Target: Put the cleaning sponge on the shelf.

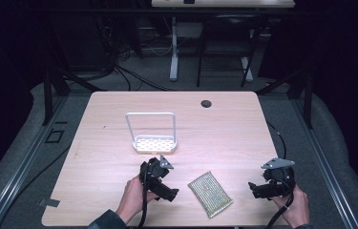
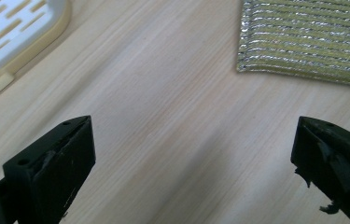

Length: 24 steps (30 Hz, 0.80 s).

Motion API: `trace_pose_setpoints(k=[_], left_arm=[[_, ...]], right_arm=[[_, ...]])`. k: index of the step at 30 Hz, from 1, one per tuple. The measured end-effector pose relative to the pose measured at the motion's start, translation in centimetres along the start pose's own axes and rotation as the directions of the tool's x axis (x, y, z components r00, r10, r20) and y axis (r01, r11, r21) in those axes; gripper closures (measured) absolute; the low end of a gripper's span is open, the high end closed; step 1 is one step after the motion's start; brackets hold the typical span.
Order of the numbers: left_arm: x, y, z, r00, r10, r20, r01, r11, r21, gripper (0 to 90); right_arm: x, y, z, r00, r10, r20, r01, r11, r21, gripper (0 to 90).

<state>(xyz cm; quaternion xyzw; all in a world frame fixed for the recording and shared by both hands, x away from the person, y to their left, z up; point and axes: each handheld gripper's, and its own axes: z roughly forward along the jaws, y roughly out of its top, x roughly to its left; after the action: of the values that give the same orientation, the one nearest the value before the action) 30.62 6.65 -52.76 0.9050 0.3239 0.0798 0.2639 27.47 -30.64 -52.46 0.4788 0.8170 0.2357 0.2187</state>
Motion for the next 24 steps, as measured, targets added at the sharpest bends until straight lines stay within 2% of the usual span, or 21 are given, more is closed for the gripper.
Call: trace_pose_setpoints(k=[11,16,24], left_arm=[[-2.0,2.2,2.1,0.9981,0.023,0.057,-0.024,0.9997,0.011,0.0],[-3.1,3.2,3.2,0.9960,0.047,0.076,-0.049,0.9987,0.018,0.0],[-3.5,4.2,4.5,0.9927,0.054,0.108,-0.058,0.9977,0.034,0.1]], right_arm=[[-0.1,-0.2,-0.2,1.0000,0.005,0.005,-0.005,1.000,-0.002,1.6],[-0.2,-0.3,-0.2,1.0000,0.001,0.005,-0.001,1.000,0.000,1.7],[-0.2,-0.4,-0.3,1.0000,-0.001,0.006,0.001,1.000,-0.006,1.8]])
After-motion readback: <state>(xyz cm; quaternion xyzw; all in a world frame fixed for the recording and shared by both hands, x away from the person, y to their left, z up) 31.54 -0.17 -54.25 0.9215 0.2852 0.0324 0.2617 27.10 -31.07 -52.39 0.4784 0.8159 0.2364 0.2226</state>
